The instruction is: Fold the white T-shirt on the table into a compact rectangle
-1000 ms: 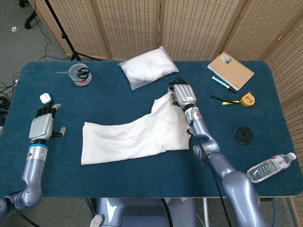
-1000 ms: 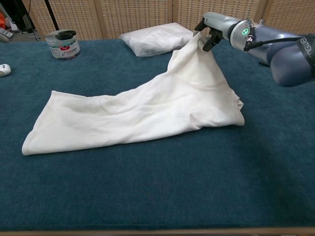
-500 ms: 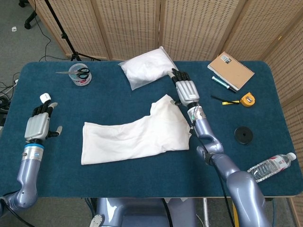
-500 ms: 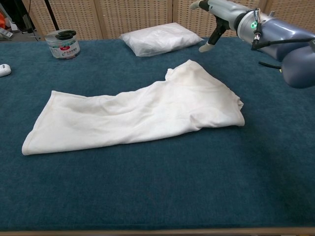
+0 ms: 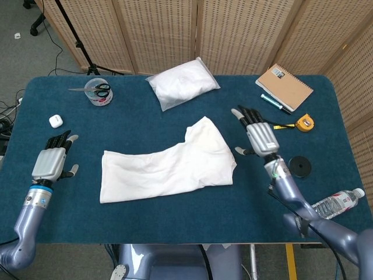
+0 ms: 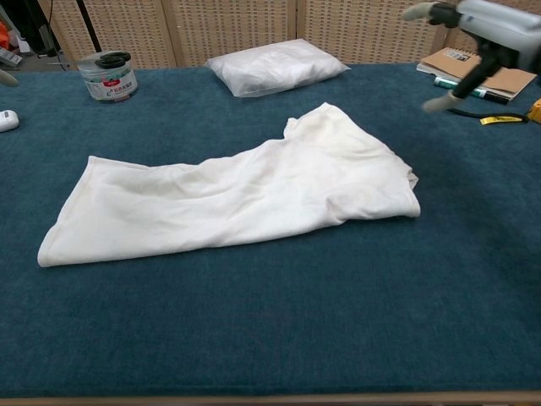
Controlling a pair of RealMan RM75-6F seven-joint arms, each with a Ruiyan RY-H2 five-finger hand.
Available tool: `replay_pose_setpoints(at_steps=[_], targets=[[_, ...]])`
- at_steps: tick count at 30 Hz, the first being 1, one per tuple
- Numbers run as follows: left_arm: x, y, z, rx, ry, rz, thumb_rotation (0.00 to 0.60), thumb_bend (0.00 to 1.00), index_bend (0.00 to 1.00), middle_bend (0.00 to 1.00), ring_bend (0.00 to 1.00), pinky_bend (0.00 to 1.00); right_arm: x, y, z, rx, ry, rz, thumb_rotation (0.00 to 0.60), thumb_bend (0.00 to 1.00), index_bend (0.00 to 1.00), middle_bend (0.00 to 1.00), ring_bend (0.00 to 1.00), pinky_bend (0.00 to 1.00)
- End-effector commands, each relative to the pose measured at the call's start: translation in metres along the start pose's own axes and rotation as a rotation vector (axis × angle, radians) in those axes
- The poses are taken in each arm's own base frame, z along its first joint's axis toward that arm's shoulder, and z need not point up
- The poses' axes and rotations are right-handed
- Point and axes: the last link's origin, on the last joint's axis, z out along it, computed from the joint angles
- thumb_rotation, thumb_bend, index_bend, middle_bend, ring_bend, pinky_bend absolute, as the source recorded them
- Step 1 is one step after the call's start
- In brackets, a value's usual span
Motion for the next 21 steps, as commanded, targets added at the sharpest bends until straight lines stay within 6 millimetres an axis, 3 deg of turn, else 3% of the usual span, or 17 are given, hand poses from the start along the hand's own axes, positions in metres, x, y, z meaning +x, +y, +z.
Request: replay_pose_setpoints(at_steps=[1, 6, 11, 15, 21], targets=[[-0.004, -0.004, -0.004, -0.006, -0.01, 0.0, 0.6, 0.36, 0.0, 0.0, 0.0, 0.0, 0.02, 0.04, -0.081, -0.092, 0.044, -0.094, 0.6, 0.0, 0.0, 0.0, 0.0, 0.02], [-0.009, -0.001, -0.009, -0.052, -0.001, -0.014, 0.6, 0.36, 0.0, 0.0, 0.0, 0.0, 0.019, 0.045, -0.12, -0.136, 0.074, -0.082, 0.6, 0.0, 0.0, 0.0, 0.0, 0.02], [-0.02, -0.006, -0.012, -0.106, -0.014, 0.02, 0.6, 0.36, 0.0, 0.0, 0.0, 0.0, 0.014, 0.038, -0.151, -0.17, 0.105, -0.019, 0.6, 0.0, 0.0, 0.0, 0.0, 0.02], [-0.024, -0.009, -0.012, -0.12, -0.033, 0.048, 0.6, 0.36, 0.0, 0.0, 0.0, 0.0, 0.014, 0.04, -0.162, -0.174, 0.116, -0.043, 0.6, 0.0, 0.0, 0.0, 0.0, 0.02], [-0.029, -0.005, -0.006, -0.122, -0.055, 0.047, 0.6, 0.36, 0.0, 0.0, 0.0, 0.0, 0.017, 0.043, -0.162, -0.172, 0.119, -0.035, 0.6, 0.0, 0.0, 0.0, 0.0, 0.02]])
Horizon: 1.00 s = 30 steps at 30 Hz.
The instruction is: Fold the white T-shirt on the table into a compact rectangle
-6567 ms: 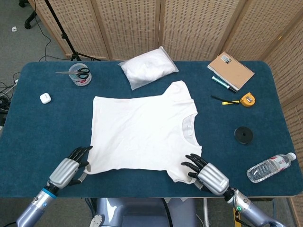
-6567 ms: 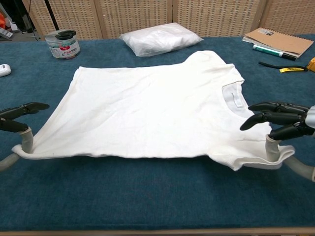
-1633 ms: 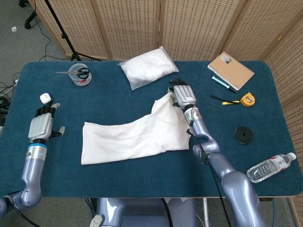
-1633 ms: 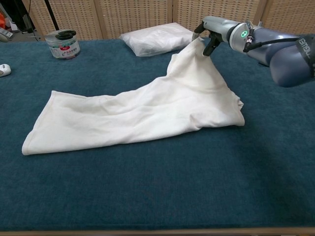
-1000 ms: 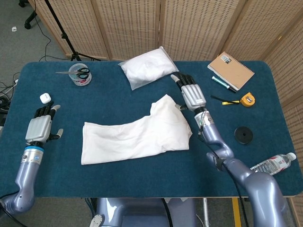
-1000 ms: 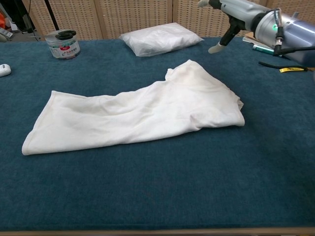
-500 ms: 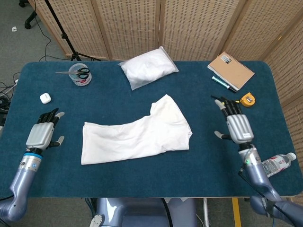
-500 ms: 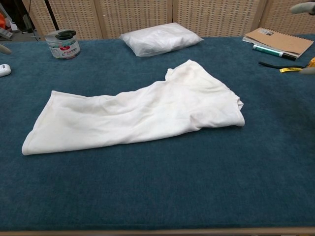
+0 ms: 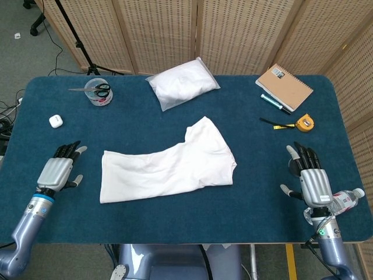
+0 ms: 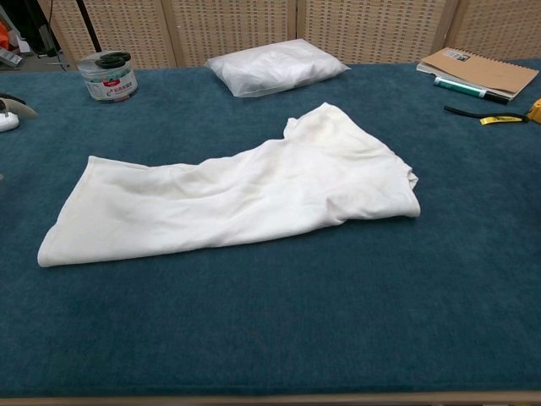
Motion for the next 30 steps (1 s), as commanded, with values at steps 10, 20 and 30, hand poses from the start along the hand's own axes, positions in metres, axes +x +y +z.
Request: replay_pose_setpoints(at_steps=[10, 20, 30], targets=[[0.0, 0.039, 0.06, 0.058, -0.038, -0.052, 0.6, 0.36, 0.12, 0.0, 0.0, 0.0, -0.003, 0.001, 0.001, 0.008, -0.021, 0.0, 0.6, 0.0, 0.0, 0.0, 0.0, 0.02], [-0.032, 0.063, 0.088, 0.157, -0.098, -0.053, 0.6, 0.36, 0.31, 0.0, 0.0, 0.0, -0.001, 0.003, 0.001, -0.004, -0.016, 0.016, 0.6, 0.0, 0.0, 0.0, 0.0, 0.02], [-0.035, 0.071, 0.098, 0.186, -0.082, -0.039, 0.6, 0.36, 0.33, 0.0, 0.0, 0.0, -0.002, 0.005, 0.002, -0.003, -0.029, 0.023, 0.6, 0.0, 0.0, 0.0, 0.0, 0.02]])
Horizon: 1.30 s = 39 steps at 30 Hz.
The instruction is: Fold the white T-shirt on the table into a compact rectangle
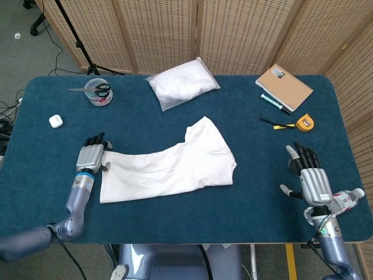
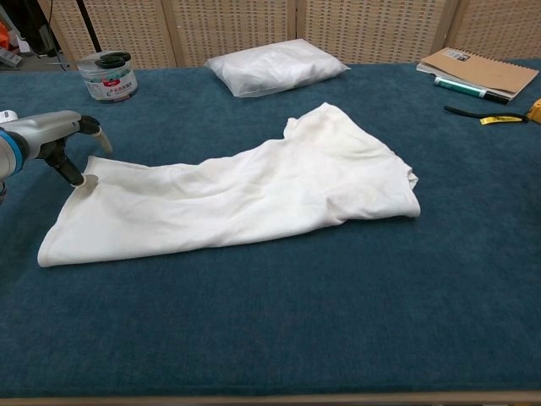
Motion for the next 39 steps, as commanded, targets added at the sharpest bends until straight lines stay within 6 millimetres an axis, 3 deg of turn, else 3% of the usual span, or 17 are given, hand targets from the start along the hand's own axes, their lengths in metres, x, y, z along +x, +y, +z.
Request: replay_pose_setpoints(at_steps=[1, 25, 39], targets=[[-0.001, 0.001, 0.0, 0.009, -0.002, 0.006, 0.6, 0.36, 0.33, 0.0, 0.0, 0.0, 0.0, 0.0, 0.0, 0.0, 0.0, -0.001, 0.6, 0.0, 0.0, 0.0, 0.0, 0.02], [-0.015, 0.0, -0.006, 0.104, 0.012, -0.068, 0.6, 0.37, 0.52, 0.0, 0.0, 0.0, 0.003, -0.002, -0.003, 0.01, -0.003, 0.025, 0.6, 0.0, 0.0, 0.0, 0.0, 0.02], [-0.016, -0.002, 0.005, 0.12, 0.034, -0.039, 0.6, 0.5, 0.65, 0.0, 0.0, 0.0, 0.006, -0.002, -0.003, 0.012, 0.005, 0.031, 0.6, 0.0, 0.0, 0.0, 0.0, 0.02]])
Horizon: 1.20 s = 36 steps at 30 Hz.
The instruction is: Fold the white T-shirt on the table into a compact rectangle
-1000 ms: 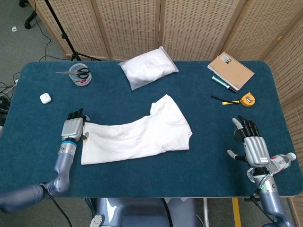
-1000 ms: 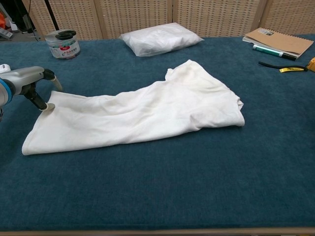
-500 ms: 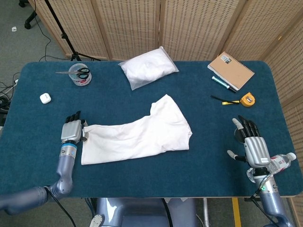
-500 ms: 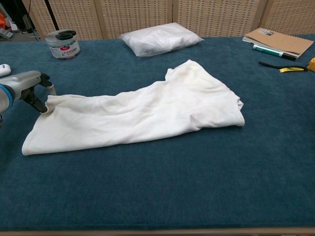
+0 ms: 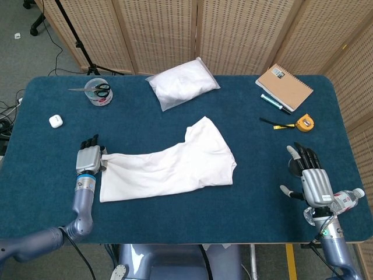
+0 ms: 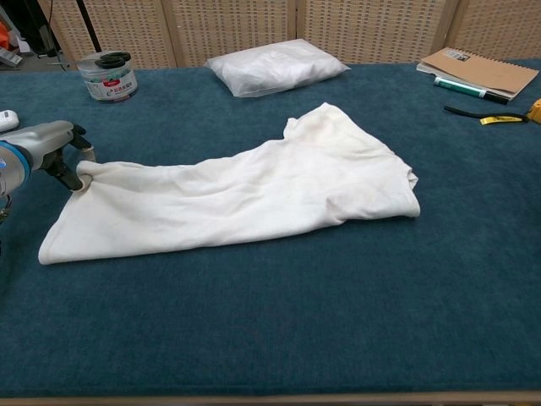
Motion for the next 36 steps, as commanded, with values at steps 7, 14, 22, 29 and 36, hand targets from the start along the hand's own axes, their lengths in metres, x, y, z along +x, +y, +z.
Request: replay_pose_setpoints(at_steps=[7, 14, 22, 29, 36], targets=[[0.004, -0.002, 0.001, -0.005, 0.023, -0.002, 0.6, 0.6, 0.72, 0.0, 0.0, 0.0, 0.001, 0.0, 0.0, 0.0, 0.003, 0.001, 0.6, 0.0, 0.0, 0.0, 0.0, 0.02], [0.018, -0.016, -0.001, 0.007, 0.038, 0.039, 0.6, 0.62, 0.75, 0.0, 0.0, 0.0, 0.001, -0.001, -0.001, 0.002, 0.003, 0.003, 0.6, 0.0, 0.0, 0.0, 0.0, 0.02], [0.046, -0.052, 0.001, 0.064, 0.064, 0.093, 0.6, 0.63, 0.75, 0.0, 0.0, 0.0, -0.001, -0.001, -0.001, 0.003, -0.003, -0.001, 0.6, 0.0, 0.0, 0.0, 0.0, 0.02], [0.076, -0.118, 0.011, 0.15, 0.069, 0.172, 0.6, 0.63, 0.76, 0.0, 0.0, 0.0, -0.002, -0.003, -0.001, 0.007, -0.007, -0.005, 0.6, 0.0, 0.0, 0.0, 0.0, 0.02], [0.1, -0.184, 0.027, 0.262, 0.045, 0.191, 0.6, 0.63, 0.76, 0.0, 0.0, 0.0, -0.006, -0.003, 0.0, 0.01, -0.018, -0.022, 0.6, 0.0, 0.0, 0.0, 0.0, 0.02]])
